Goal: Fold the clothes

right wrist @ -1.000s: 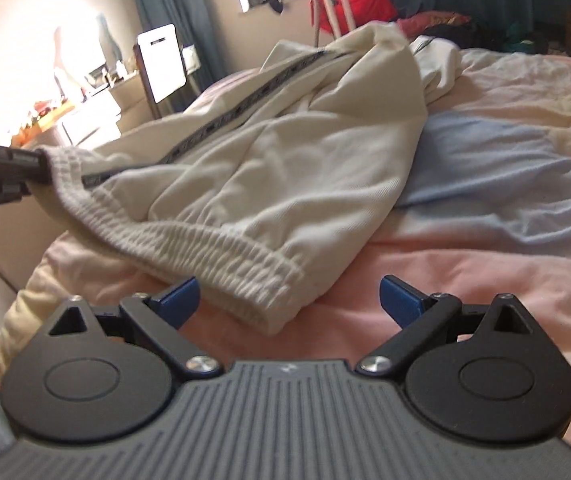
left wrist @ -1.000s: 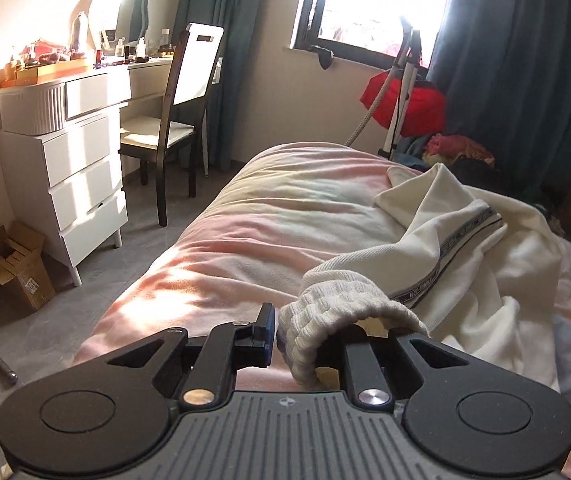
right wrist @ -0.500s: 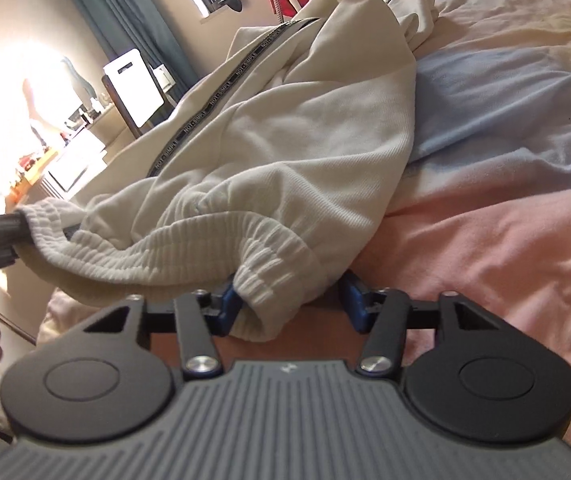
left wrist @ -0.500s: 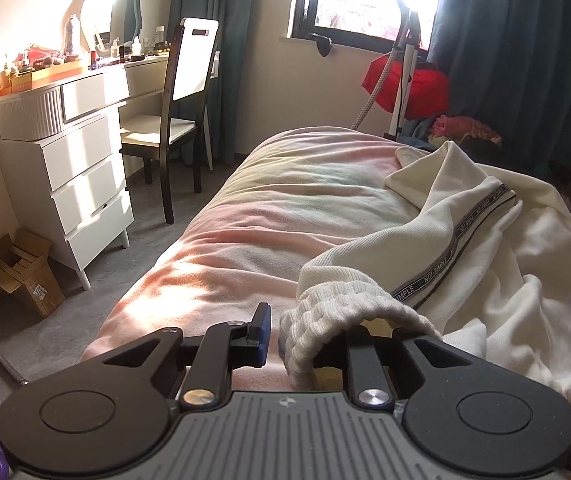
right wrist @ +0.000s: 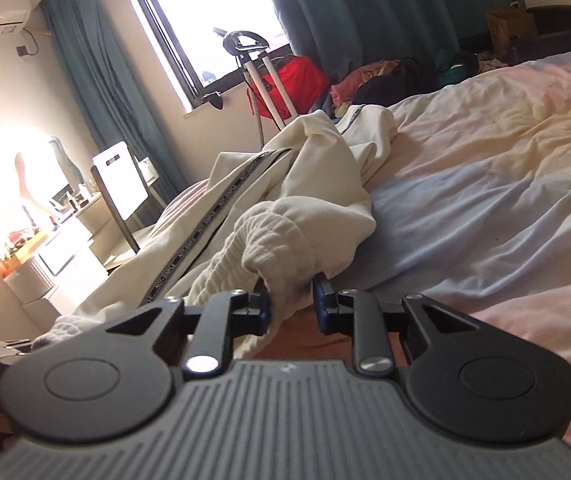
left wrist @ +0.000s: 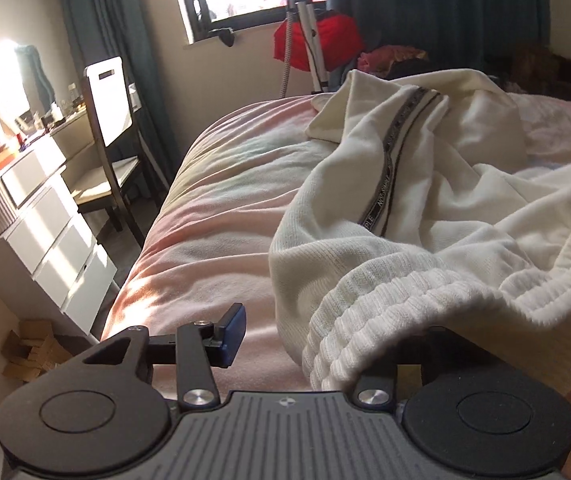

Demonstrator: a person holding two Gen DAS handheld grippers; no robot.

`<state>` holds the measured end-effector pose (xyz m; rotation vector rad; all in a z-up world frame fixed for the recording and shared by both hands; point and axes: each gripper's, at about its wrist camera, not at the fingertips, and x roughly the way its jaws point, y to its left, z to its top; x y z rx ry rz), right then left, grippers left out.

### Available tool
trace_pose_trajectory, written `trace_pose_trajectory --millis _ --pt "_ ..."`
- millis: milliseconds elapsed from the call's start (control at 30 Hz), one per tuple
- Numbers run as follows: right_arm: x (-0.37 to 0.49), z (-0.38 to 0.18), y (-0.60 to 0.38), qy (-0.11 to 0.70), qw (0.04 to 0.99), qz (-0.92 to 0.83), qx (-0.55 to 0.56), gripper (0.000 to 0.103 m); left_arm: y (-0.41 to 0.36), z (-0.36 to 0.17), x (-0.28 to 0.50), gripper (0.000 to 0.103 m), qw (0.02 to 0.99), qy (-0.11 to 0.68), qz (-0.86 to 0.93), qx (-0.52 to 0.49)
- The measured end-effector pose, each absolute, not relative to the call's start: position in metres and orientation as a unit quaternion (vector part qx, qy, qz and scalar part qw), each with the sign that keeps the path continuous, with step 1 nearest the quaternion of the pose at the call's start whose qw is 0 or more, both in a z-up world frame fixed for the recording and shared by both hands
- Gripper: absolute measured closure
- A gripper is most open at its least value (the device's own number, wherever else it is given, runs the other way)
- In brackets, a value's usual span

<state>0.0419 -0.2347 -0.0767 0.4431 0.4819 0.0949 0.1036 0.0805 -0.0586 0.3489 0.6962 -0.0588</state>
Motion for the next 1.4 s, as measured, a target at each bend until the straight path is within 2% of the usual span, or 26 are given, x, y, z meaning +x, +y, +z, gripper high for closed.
trace_pose_trajectory --millis 100,267,333,400,667,867,967,1067,1133,1200,1400 --pt "0.046 -0.082 -0.233 0.255 0.947 0.037 0.193 0.078 0.051 -0.072 0.095 0.045 0.913 0.319 -0.051 0.251" --pt "0.051 -0.093 -0.226 0.283 0.946 0.029 0.154 0.078 0.015 -0.094 0.084 0.044 0.887 0.268 -0.040 0.374" --pt "0.052 -0.095 -0.228 0.288 0.944 0.026 0.158 0.077 0.006 -0.100 0.081 0.040 0.875 0.240 -0.030 0.420" --pt "0.053 -0.098 -0.229 0.294 0.942 0.024 0.161 0.077 -0.004 -0.106 0.077 0.032 0.860 0.211 -0.020 0.464" --pt "0.059 -0.112 -0.229 0.336 0.927 0.018 0.164 0.073 -0.023 -0.116 0.066 0.025 0.840 0.147 -0.034 0.522" --pt "0.064 -0.124 -0.235 0.364 0.914 0.012 0.180 0.070 -0.048 -0.149 0.061 0.025 0.776 0.076 -0.034 0.625" --pt "0.065 -0.125 -0.235 0.366 0.913 0.005 0.179 0.062 -0.057 -0.162 0.065 0.025 0.754 0.062 -0.030 0.653" --pt "0.066 -0.126 -0.236 0.367 0.912 0.003 0.180 0.058 -0.061 -0.156 0.080 0.025 0.774 0.077 -0.023 0.629" --pt "0.067 -0.126 -0.237 0.369 0.911 0.000 0.182 0.046 -0.061 -0.146 0.090 0.022 0.795 0.088 -0.016 0.600" --pt "0.066 -0.126 -0.238 0.363 0.912 0.005 0.188 0.029 -0.056 -0.129 0.101 0.014 0.829 0.099 -0.004 0.550" --pt "0.064 -0.123 -0.229 0.355 0.921 0.016 0.163 0.028 -0.028 -0.069 0.139 0.013 0.922 0.128 0.065 0.360"
